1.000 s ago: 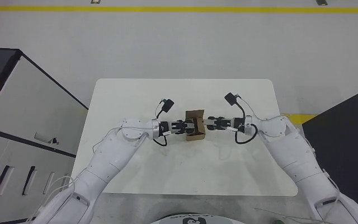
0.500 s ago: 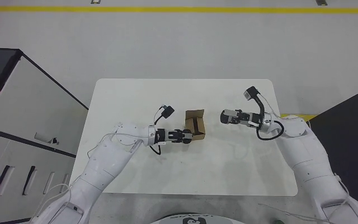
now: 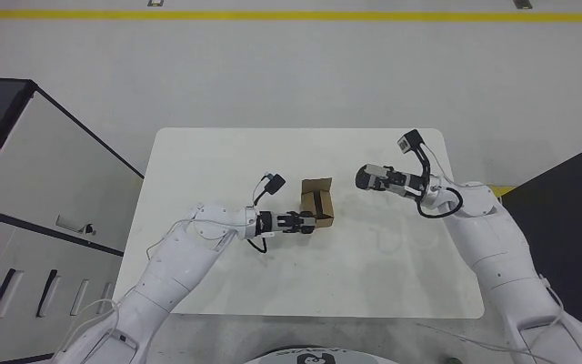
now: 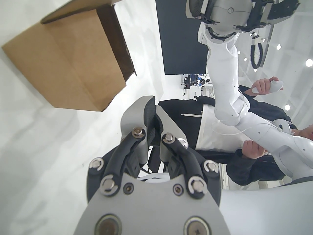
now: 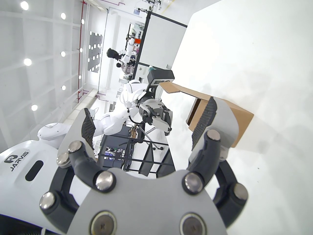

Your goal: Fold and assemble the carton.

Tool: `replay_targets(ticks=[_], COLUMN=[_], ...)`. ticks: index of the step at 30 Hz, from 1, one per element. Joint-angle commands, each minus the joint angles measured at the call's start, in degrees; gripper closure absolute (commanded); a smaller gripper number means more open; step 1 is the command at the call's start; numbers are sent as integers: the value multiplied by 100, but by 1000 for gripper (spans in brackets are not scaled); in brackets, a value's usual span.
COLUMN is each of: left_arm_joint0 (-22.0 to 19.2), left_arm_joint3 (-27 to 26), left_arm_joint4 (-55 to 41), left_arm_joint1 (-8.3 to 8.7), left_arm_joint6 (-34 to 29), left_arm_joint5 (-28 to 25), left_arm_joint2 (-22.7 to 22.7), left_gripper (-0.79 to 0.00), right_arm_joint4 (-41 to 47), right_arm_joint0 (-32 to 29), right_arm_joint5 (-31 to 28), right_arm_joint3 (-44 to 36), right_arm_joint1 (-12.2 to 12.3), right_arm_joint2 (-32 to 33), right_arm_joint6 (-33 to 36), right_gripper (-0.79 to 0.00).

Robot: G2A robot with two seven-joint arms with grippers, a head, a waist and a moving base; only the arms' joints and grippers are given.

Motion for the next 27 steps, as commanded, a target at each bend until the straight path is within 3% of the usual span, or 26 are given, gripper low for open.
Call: replay_targets(ticks=[1, 15, 27], left_arm_joint0=[10, -171, -214], left_arm_joint3=[74, 734, 856], left_arm_joint4=[58, 151, 119], left_arm_joint1=[0, -125, -115], left_arm_joint6=[25, 561, 723], left_arm_joint5=[11, -62, -104], left_arm_joint2=[31, 325, 195], left_gripper=[0, 0, 0], right_arm_joint4=[3, 952, 911], right_arm_joint0=[59, 975, 1624], right_arm_joint5=[46, 62, -170], right_arm_joint3=[-8, 1033, 2058], right_arm_joint1=[-15, -396, -779], right_arm_joint2=[-27, -741, -1373], right_arm_joint6=[-23, 349, 437], right_gripper=[-785, -785, -785])
